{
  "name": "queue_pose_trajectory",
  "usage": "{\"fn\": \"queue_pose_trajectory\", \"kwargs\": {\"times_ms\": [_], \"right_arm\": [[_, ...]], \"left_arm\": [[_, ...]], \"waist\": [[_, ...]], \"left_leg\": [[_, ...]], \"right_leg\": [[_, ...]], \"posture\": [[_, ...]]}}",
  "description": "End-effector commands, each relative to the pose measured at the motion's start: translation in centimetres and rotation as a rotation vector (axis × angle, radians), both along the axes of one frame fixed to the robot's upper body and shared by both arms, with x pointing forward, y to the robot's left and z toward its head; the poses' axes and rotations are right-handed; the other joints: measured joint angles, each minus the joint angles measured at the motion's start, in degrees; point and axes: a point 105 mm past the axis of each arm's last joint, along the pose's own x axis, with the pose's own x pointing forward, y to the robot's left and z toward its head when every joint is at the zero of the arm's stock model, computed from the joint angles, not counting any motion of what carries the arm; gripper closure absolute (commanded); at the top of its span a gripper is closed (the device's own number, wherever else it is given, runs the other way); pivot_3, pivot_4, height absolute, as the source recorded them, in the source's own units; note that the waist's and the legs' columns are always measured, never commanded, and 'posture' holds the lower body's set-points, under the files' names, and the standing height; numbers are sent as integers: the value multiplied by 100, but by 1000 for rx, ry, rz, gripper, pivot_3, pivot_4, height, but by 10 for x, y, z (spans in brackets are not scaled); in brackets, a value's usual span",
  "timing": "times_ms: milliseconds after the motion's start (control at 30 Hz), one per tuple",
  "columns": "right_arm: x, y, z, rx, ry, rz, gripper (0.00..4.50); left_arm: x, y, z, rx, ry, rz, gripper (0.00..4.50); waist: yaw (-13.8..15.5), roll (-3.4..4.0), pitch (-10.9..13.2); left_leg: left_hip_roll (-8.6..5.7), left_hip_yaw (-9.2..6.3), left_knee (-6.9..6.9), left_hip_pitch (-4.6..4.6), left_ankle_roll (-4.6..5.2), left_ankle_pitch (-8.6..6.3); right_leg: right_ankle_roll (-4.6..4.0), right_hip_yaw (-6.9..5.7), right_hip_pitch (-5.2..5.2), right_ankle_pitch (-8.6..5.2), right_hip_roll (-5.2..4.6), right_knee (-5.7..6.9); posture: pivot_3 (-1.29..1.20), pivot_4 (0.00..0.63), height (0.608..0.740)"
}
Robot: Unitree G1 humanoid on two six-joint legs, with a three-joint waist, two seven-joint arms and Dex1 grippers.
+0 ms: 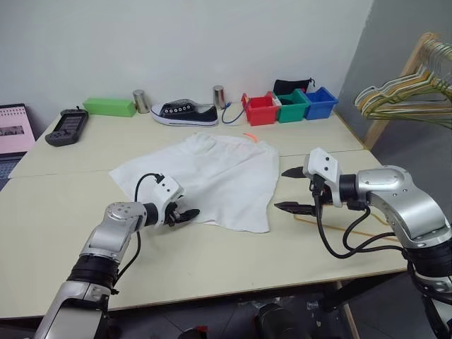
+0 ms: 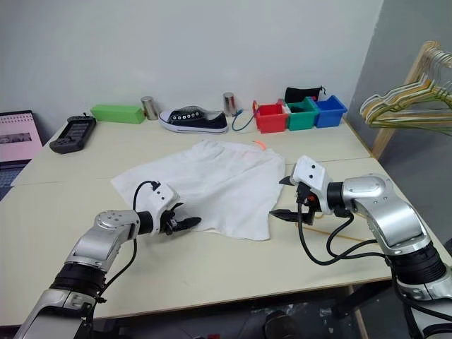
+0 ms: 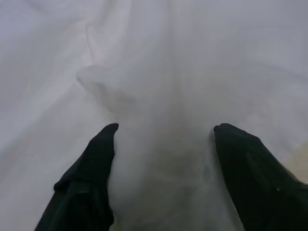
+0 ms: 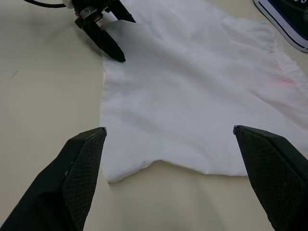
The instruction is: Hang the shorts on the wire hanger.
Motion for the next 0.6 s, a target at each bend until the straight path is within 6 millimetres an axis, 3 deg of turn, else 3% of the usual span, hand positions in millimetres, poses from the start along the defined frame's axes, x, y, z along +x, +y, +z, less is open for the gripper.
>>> {"fn": "queue_pose_trajectory", "kwargs": {"times_ms": [33,367,500,600], "right_arm": [[2,2,12,26,-57,-2,0],[7,4,13,33,-70,-4,0],[9,3,15,35,-74,-4,0],[9,3,15,33,-73,-2,0]], "left_arm": [[4,-7,20,-7,-65,-46,2256],[-13,-11,31,12,-78,-114,4456],[-36,-9,26,48,3,-196,4456],[-57,9,16,125,107,-263,4456]], "waist": [[-27,0,0],[-66,0,-1],[-90,0,0],[-104,0,-1]], "left_leg": [[0,0,0,0,0,0],[-1,-5,2,3,0,0],[0,-4,1,3,0,0],[1,-4,0,5,0,0]], "right_leg": [[0,0,0,0,0,0],[2,-1,5,1,0,2],[1,0,4,1,0,2],[0,0,3,0,1,4]], "posture": [[-255,19,740],[-240,13,740],[-236,14,740],[-234,14,740]]}}
